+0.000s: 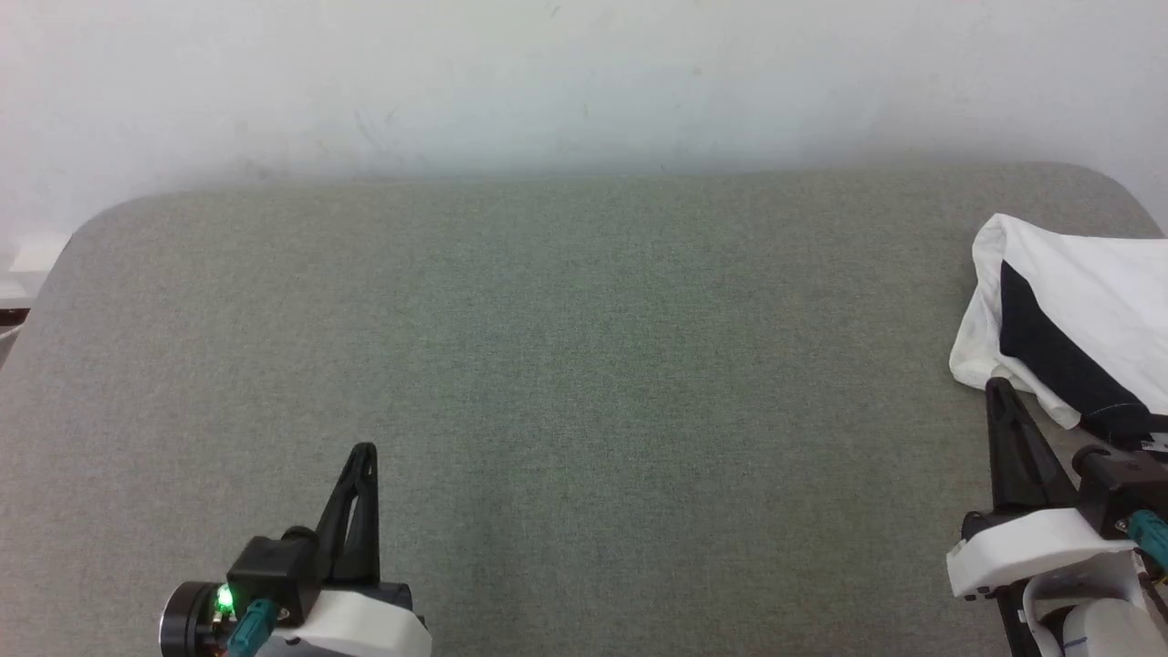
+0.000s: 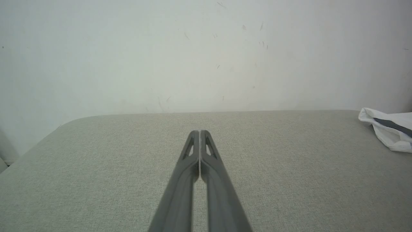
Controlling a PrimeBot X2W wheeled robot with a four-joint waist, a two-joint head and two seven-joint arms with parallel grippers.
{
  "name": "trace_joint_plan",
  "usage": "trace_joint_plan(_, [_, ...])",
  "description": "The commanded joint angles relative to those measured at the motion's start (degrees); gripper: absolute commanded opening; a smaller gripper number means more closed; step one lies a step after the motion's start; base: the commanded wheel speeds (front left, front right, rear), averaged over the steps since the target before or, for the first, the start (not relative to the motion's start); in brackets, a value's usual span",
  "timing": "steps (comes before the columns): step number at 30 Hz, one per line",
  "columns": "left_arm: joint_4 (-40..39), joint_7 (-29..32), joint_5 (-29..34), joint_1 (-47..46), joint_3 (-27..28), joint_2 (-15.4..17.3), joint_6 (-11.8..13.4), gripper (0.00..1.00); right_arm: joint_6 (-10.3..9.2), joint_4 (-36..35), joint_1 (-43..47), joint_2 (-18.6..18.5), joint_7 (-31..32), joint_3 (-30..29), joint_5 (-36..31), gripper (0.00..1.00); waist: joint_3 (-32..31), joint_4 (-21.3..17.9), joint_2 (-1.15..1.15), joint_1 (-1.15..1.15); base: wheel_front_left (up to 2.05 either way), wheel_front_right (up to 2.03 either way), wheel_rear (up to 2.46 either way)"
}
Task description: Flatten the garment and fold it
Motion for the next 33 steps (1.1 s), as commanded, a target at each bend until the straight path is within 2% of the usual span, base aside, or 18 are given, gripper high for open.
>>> trace_joint_plan(1, [-0.15, 0.35, 0.56, -0.79, 0.3, -0.31, -0.2, 0.0, -0.01, -0.51, 0.5, 0.04, 0.38, 0.41, -0.26, 0.0, 0.0, 0.0, 0.0, 0.0, 0.0, 0.0, 0.0])
trace_joint_plan(33, [-0.38, 3.98, 2.29, -1.86, 1.51, -1.0, -0.45, 0.0, -0.02, -3.31, 1.33, 0.08, 4.01, 2.94, -0.59, 0.0, -0.1, -0.13, 0.0, 0.0, 0.0, 0.0, 0.0])
